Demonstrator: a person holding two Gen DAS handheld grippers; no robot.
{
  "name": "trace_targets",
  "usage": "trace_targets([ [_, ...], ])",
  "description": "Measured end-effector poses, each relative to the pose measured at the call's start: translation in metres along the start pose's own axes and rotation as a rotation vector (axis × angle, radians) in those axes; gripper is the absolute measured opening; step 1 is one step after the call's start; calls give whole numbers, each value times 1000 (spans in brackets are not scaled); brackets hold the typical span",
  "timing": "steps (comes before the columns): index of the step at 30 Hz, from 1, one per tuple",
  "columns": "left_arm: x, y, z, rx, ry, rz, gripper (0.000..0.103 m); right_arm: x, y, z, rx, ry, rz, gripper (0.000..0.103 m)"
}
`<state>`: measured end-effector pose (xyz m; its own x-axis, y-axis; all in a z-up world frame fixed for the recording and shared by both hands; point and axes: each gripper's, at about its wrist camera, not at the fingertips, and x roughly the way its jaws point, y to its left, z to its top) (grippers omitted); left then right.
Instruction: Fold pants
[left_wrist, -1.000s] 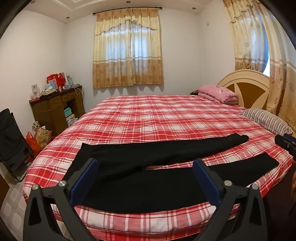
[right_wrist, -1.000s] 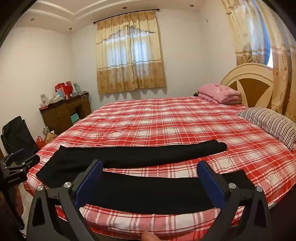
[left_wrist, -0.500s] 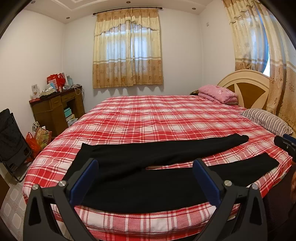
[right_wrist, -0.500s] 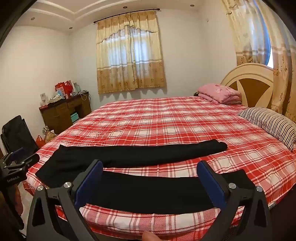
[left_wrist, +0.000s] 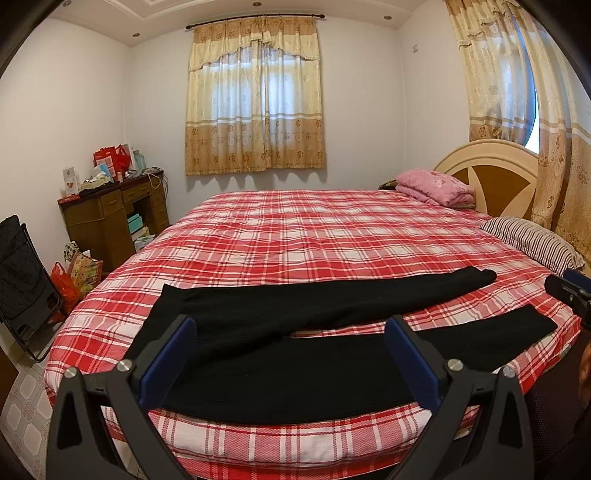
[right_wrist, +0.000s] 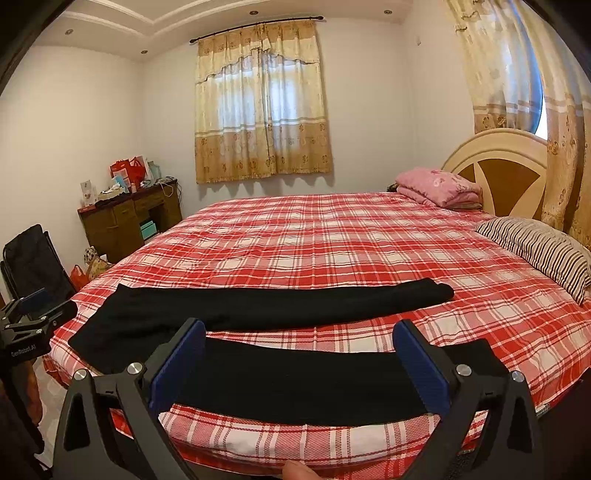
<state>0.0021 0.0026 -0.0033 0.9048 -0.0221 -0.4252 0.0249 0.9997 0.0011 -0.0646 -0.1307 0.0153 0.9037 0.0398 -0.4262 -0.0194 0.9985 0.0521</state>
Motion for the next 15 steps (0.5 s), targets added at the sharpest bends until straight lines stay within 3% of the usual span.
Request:
trace_targets([
  [15, 2, 1, -4, -2, 2, -1, 103, 5, 4, -3, -10, 15, 7, 102],
])
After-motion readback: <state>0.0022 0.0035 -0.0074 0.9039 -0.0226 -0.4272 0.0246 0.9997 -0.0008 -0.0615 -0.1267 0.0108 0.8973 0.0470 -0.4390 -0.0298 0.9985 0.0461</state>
